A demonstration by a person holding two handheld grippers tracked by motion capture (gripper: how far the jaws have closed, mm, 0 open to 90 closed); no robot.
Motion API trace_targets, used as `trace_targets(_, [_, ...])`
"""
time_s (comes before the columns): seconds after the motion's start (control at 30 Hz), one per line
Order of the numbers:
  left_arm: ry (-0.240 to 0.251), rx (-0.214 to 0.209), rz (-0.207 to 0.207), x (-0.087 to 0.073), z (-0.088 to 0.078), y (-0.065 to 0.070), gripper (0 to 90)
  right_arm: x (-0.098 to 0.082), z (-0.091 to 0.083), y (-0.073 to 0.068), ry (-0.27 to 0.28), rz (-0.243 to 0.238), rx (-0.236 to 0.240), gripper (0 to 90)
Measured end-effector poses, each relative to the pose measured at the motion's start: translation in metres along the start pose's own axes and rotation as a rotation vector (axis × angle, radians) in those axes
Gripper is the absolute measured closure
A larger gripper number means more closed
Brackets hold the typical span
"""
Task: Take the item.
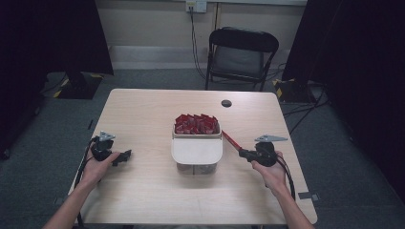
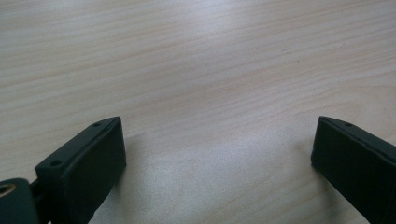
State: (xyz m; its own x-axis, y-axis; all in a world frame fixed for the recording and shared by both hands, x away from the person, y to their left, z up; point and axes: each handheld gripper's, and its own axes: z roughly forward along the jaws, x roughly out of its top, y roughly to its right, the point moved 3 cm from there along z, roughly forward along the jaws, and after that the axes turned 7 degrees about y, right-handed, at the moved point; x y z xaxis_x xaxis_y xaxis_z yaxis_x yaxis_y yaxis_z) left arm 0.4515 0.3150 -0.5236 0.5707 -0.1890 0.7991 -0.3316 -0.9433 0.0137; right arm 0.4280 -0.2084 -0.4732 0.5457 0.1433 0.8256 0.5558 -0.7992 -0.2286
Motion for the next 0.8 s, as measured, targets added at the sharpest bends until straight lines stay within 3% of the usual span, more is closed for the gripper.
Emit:
trace_targets(0.27, [0.000, 0.000, 0.000, 0.000, 0.000, 0.000, 2.5, -0.003, 0.004, 0.000, -0.016, -0.003, -0.002, 89.8])
trace_targets(0.57, [0.000, 0.000, 0.001, 0.000, 0.000, 0.000, 2.5, -0.011, 0.015, -0.001, -0.071, -0.017, -0.021, 89.6])
trace_targets(0.8, [0.000, 0.000, 0.000, 0.000, 0.000, 0.000, 2.5, -0.011, 0.015, 0.000, -0.070, -0.013, -0.021, 89.0])
